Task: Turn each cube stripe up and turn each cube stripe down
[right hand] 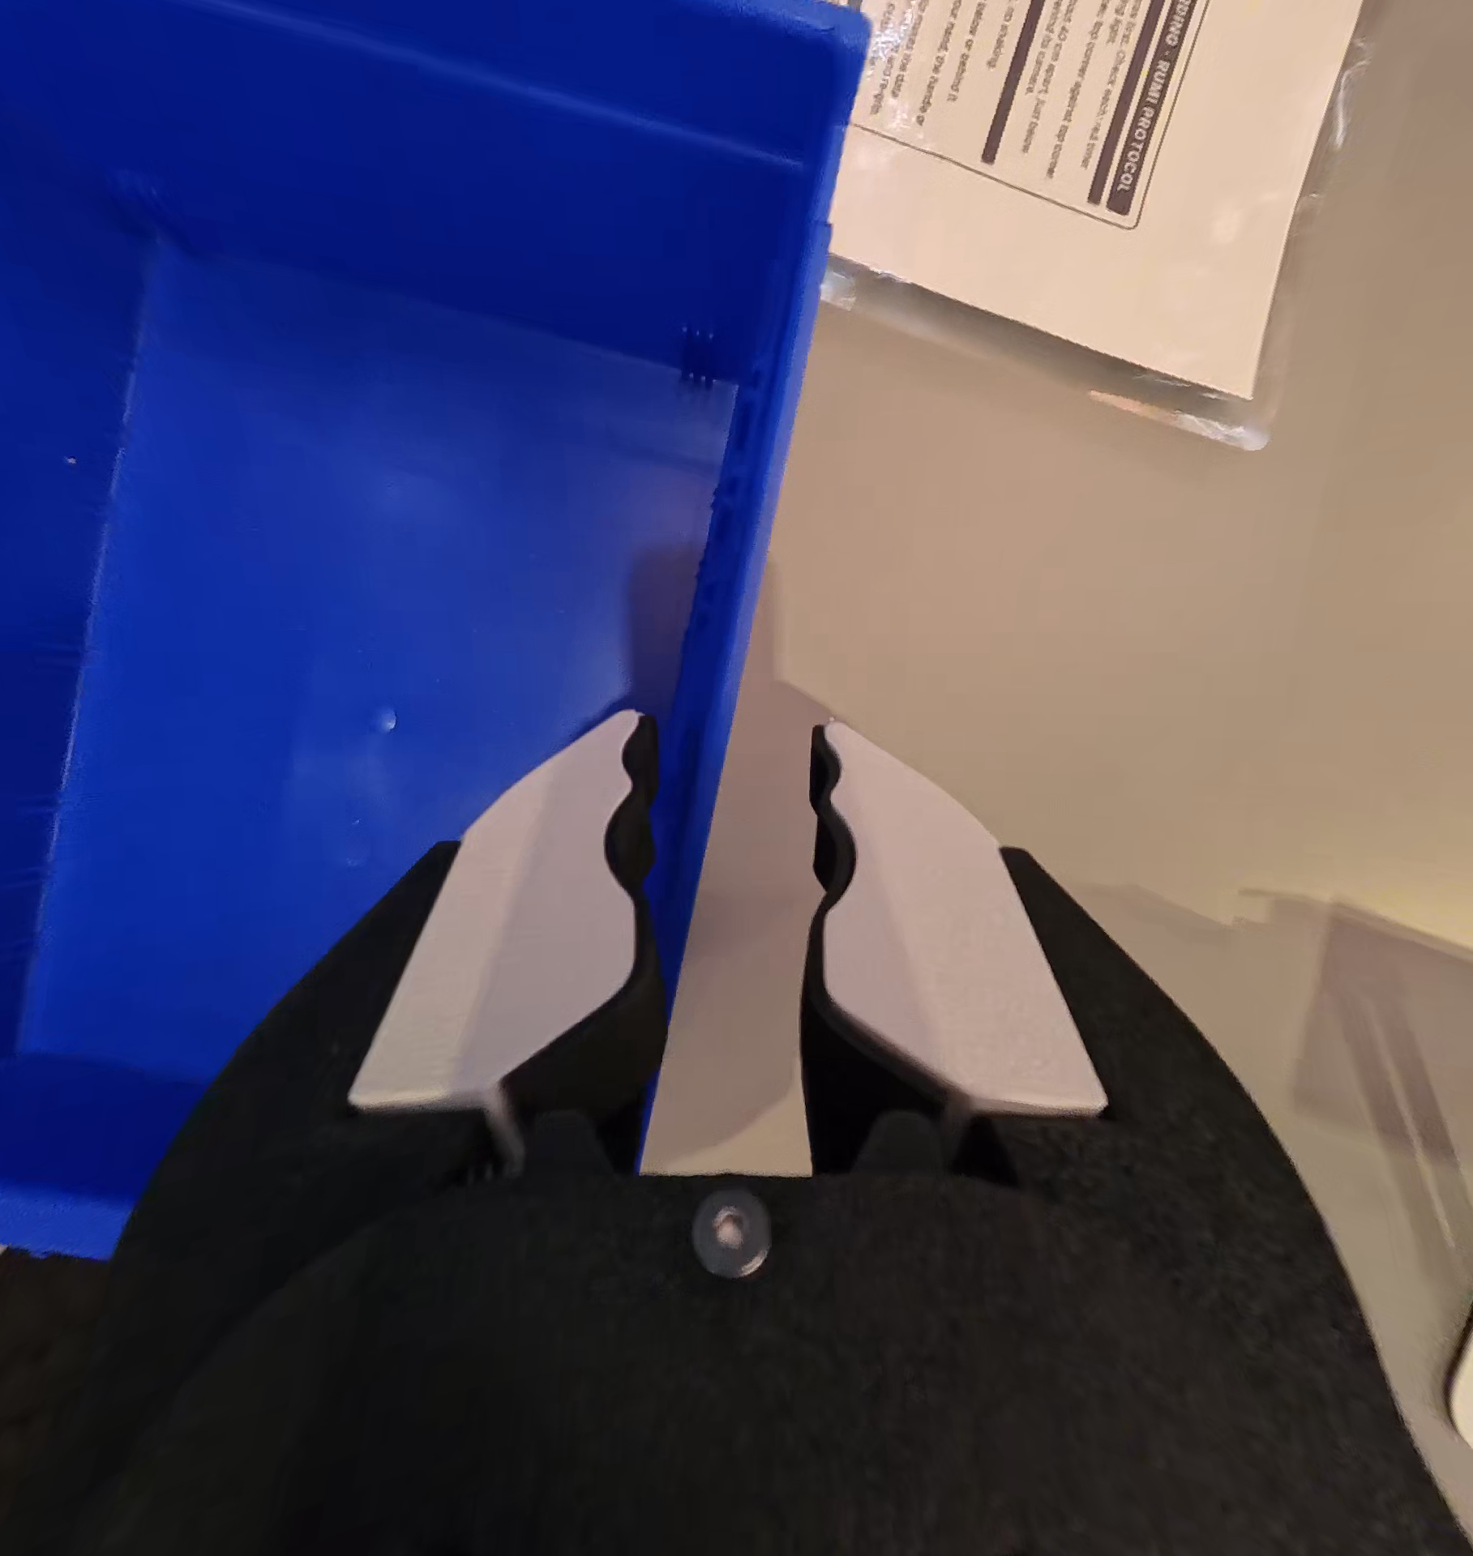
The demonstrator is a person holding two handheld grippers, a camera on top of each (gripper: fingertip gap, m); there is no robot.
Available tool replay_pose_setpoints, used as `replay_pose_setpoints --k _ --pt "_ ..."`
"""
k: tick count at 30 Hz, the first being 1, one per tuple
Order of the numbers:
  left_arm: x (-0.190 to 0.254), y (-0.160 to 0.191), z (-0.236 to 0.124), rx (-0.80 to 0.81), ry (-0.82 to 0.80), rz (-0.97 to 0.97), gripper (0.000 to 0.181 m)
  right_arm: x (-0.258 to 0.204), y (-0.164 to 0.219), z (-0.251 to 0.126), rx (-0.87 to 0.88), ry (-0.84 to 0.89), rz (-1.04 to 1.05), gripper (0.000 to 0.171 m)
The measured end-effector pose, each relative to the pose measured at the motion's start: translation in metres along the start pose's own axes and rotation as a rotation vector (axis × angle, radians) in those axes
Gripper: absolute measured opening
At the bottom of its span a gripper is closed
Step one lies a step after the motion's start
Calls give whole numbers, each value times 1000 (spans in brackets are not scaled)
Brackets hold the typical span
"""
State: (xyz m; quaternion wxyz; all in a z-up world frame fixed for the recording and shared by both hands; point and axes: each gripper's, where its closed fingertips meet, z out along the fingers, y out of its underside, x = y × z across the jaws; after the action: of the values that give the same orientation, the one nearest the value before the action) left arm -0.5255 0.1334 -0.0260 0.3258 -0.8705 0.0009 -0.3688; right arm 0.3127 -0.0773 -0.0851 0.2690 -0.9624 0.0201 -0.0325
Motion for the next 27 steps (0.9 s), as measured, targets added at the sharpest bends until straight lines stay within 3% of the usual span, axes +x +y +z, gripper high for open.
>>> replay_pose_setpoints --k 6,14,20,22,24,27 --pt "-10 45 18 -270 -74 25 28 -1 14 10 -73 -5 -15 36" --pt "-26 51 30 -390 -291 289 14 -6 11 10 -77 -3 -57 35" --pt "-32 36 32 -349 -445 415 5 -11 15 12 -110 -8 -88 35" --pt "-23 28 25 -301 -443 438 13 -9 16 12 -114 3 -95 35" --pt "-4 17 13 -229 -415 496 20 -9 15 12 -112 5 -95 35" --pt "62 10 -1 -87 -223 712 29 -8 13 11 -103 6 -95 35"
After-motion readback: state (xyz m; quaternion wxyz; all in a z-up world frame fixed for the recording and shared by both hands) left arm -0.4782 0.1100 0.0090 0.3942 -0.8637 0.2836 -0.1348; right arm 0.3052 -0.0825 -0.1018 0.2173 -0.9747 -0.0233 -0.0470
